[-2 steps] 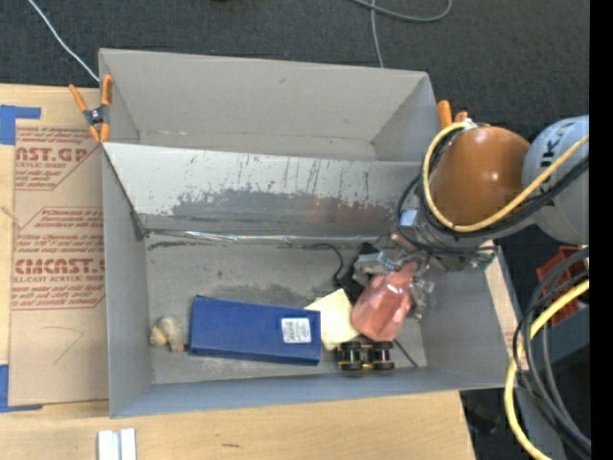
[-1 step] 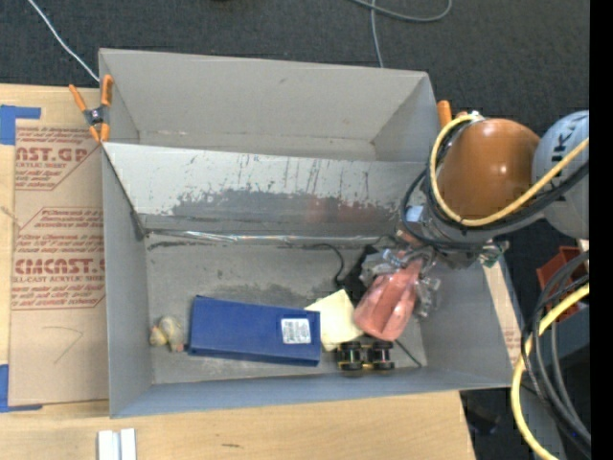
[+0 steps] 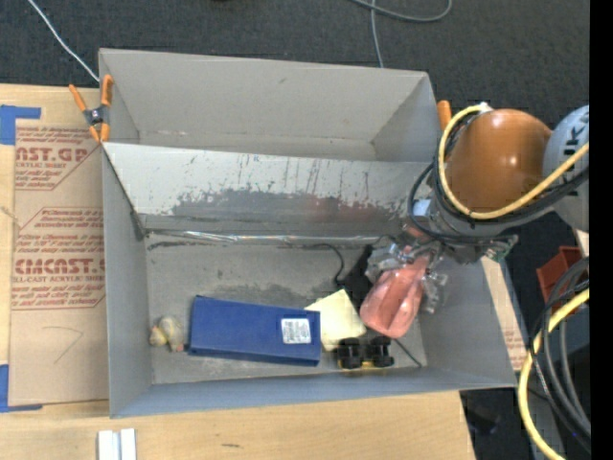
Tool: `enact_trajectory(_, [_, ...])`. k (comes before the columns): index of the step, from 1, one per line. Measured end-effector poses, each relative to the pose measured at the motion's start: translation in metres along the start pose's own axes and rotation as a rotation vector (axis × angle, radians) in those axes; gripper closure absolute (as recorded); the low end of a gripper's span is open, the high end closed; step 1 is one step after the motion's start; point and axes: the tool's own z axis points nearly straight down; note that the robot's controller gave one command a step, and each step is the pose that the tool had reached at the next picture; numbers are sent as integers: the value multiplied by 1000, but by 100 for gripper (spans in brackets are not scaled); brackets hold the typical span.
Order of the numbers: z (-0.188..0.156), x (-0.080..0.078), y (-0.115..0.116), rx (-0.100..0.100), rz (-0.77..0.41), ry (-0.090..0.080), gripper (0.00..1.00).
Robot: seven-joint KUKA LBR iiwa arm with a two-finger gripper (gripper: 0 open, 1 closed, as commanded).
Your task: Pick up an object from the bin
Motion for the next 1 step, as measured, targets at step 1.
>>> enact_trajectory(1, [-19,-1,-1,4,2,-3,100])
